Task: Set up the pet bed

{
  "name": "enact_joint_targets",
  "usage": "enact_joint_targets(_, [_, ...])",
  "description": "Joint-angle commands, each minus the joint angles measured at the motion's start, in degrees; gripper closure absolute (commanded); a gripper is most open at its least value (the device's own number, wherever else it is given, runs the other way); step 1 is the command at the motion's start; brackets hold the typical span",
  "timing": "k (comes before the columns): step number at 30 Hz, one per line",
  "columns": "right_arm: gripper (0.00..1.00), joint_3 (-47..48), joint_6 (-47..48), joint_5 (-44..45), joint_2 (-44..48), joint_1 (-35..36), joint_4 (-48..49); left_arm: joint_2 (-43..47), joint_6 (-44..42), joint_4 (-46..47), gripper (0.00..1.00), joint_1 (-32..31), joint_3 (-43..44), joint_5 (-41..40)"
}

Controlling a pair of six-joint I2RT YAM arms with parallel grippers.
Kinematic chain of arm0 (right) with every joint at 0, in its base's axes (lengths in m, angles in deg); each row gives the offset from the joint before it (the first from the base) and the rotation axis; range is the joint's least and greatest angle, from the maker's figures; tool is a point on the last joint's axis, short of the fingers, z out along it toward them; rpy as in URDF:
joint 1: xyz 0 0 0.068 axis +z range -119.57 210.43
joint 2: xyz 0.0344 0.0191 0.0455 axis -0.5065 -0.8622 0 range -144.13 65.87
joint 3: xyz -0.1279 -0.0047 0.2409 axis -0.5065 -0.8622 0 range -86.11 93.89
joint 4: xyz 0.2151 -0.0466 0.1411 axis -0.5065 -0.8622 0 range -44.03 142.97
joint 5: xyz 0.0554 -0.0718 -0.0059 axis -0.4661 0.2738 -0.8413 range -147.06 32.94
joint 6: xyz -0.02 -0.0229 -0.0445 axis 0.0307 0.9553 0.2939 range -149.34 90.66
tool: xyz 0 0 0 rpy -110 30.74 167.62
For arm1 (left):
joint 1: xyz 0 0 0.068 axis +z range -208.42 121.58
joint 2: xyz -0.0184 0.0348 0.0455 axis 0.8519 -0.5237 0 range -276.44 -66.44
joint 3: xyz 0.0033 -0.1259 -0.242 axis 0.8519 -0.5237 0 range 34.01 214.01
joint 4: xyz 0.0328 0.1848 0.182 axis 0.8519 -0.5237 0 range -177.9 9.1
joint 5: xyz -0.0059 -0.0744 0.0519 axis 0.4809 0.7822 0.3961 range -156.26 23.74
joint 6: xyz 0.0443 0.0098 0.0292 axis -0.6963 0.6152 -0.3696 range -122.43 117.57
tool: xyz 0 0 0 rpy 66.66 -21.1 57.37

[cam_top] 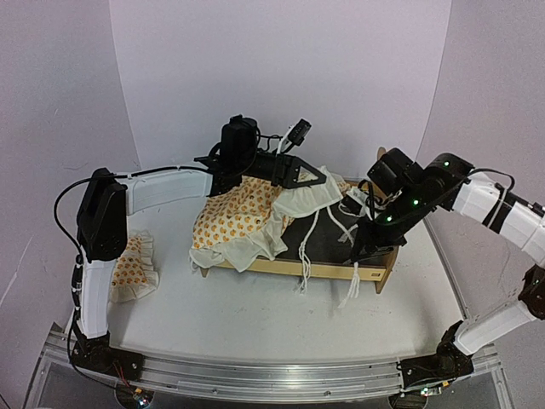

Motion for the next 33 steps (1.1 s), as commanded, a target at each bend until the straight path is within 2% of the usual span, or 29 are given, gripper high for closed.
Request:
enact_joint_targets(1, [1.0,5.4,10.7,16.8,3.2,0.2,-7.8,4.8,-0.9,3.3,1.0,0.2,-1.0,0.0])
enact_joint_targets(4, [1.0,3.1,14.8,26.1,4.3,0.1,3.3,5.5,-1.2,3.4,1.0,0.2,-1.9,-0.7])
enact_joint_targets(10, [1.0,7.2,17.9,23.9,-0.2,0.1,6.1,5.7,-0.7,3.7,1.0,0.2,-2.9,-1.3])
enact_joint_targets(13, [1.0,5.7,19.1,23.1,-1.2,0.1,7.1,5.6,-0.6,3.9,1.0,0.2,-2.8,-1.3])
enact_joint_targets(19, [1.0,-1.7,21.1,20.2,-2.4,-0.3,16.5,5.4,-0.2,4.3,1.0,0.1,-2.0,-0.9])
enact_joint_targets(24, [1.0,-1.4,21.5,20.3,-4.1,-0.7,18.2,5.7,-0.1,4.6,1.0,0.1,-2.0,-0.9])
enact_joint_targets(33, [1.0,0.8,22.9,22.7,-0.9,-3.2,16.7,5.2,0.0,4.8,1.0,0.1,-1.9,-0.7])
